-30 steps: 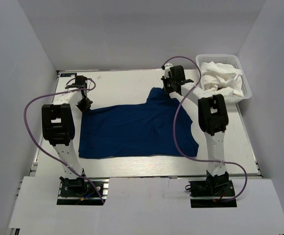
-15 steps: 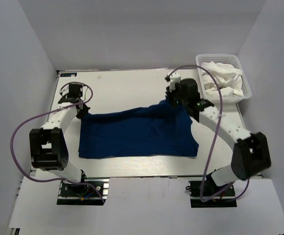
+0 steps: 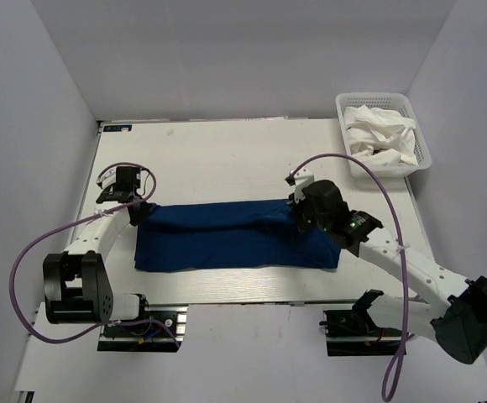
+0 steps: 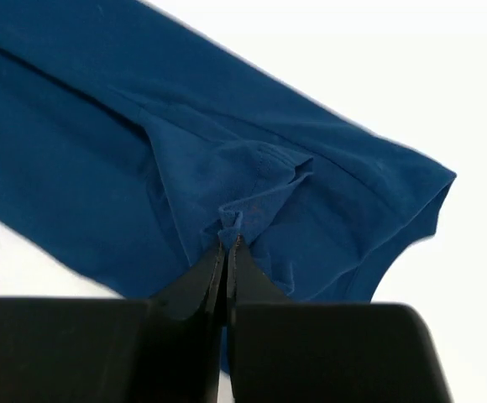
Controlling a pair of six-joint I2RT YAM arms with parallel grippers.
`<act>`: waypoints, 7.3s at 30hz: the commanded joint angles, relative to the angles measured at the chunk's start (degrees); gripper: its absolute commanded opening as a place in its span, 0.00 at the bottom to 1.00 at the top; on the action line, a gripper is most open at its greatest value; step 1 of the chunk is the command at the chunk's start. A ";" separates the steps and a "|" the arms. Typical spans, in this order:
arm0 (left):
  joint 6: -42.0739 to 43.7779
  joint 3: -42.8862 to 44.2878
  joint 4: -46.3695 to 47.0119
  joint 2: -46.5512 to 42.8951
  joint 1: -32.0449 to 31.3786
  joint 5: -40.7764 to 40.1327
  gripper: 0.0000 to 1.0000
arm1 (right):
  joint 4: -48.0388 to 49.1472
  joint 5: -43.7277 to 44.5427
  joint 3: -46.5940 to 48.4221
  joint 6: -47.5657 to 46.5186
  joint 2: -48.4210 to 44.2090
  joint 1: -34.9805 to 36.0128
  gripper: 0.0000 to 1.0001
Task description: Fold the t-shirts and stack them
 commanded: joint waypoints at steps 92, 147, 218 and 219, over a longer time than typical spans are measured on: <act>2.05 5.87 2.82 15.12 1.11 3.42 1.00 | 3.50 -41.07 -0.86 19.06 19.95 11.01 0.90; 4.33 3.76 -9.40 -1.66 -39.76 16.45 1.00 | -11.97 -13.60 73.08 8.80 69.74 -20.10 0.90; -12.81 -11.79 6.94 -10.11 -66.04 7.37 0.99 | 3.33 -10.51 0.76 31.79 10.82 -14.57 0.90; -12.81 -12.32 7.56 -8.72 -66.04 6.59 0.99 | 2.98 -11.39 -3.29 32.77 6.19 -14.39 0.90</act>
